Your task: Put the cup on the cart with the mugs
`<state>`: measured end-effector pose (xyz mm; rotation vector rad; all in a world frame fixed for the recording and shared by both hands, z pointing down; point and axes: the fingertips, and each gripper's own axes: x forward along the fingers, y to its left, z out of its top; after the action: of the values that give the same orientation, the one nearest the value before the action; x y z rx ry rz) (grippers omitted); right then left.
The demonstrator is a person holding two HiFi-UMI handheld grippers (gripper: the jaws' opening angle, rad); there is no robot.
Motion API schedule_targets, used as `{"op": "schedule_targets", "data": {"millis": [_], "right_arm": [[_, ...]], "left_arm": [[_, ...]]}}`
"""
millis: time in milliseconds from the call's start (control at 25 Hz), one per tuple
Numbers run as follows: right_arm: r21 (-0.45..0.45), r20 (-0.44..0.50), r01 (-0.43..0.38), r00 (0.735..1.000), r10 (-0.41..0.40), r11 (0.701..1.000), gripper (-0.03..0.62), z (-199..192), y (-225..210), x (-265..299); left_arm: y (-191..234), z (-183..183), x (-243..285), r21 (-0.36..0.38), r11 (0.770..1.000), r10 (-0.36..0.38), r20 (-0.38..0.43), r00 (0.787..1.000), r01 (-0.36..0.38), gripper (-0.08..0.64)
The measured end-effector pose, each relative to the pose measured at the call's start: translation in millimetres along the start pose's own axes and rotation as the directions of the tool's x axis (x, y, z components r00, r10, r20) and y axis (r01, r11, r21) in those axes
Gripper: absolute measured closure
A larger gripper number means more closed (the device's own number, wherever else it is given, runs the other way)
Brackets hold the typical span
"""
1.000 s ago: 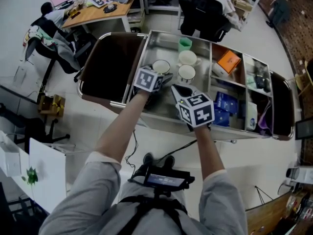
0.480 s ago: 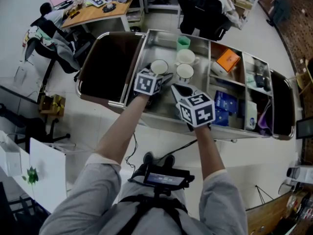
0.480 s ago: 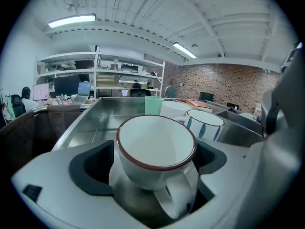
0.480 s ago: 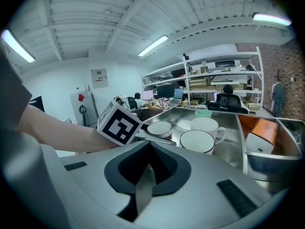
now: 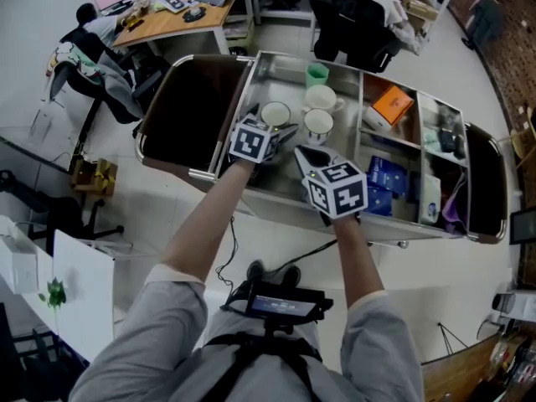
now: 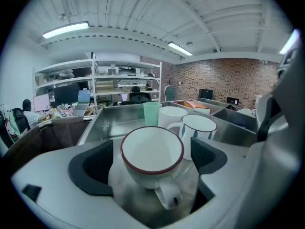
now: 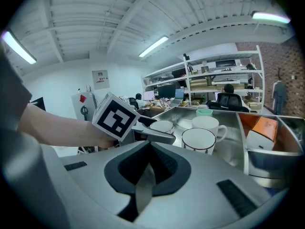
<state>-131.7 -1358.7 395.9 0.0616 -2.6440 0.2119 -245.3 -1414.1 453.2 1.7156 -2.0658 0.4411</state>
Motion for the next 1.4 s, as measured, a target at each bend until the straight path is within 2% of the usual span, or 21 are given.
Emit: {"op": "schedule_targets", "data": {"millis": [200, 520, 600, 840, 1000, 1200, 1400], "right_arm": [[0.01, 0.024, -0.01, 1.0, 0.01, 1.0, 0.584, 6.0, 3.6, -6.6], [-0.003, 0.07, -0.025, 0.997, 0.026, 1.0, 0.584, 11.8, 12.9, -31.0], [-0.004, 0.095, -0.042, 0.995, 0.042, 0.999, 0.584, 14.3, 19.7, -40.2], [0.011, 0.132, -0.056, 0.99, 0.054, 0.998, 0.584, 2.6, 46.6, -62.3], [0.01, 0.145, -0.045, 0.988, 0.043, 0.999, 0.584, -11.8, 71.4, -73.6], [0.026, 0.152, -0.026, 0.988, 0.021, 0.999, 0.584, -30.1, 112.6, -83.0], [0.079, 0.151, -0.017, 0.989, 0.005, 0.997, 0.584, -56.8, 150.8, -88.1]], "left_arm": [[-1.2, 15.2, -24.6, 0.027, 0.999, 0.026, 0.024, 0.999, -0.026, 0.063], [-13.7, 34.4, -98.2, 0.036, 0.997, 0.058, 0.129, 0.99, -0.063, 0.076], [-20.2, 31.3, -123.1, 0.045, 0.996, 0.065, 0.148, 0.987, -0.072, 0.124], [-31.1, -3.8, -197.2, 0.026, 0.993, 0.108, 0.207, 0.972, -0.116, 0.369], [-27.0, -34.5, -233.7, -0.027, 0.991, 0.13, 0.232, 0.964, -0.127, 0.542], [-20.5, -72.7, -282.1, -0.069, 0.991, 0.125, 0.249, 0.96, -0.111, 0.558], [-16.0, -128.2, -323.8, -0.092, 0.99, 0.121, 0.213, 0.97, -0.104, 0.558]]}}
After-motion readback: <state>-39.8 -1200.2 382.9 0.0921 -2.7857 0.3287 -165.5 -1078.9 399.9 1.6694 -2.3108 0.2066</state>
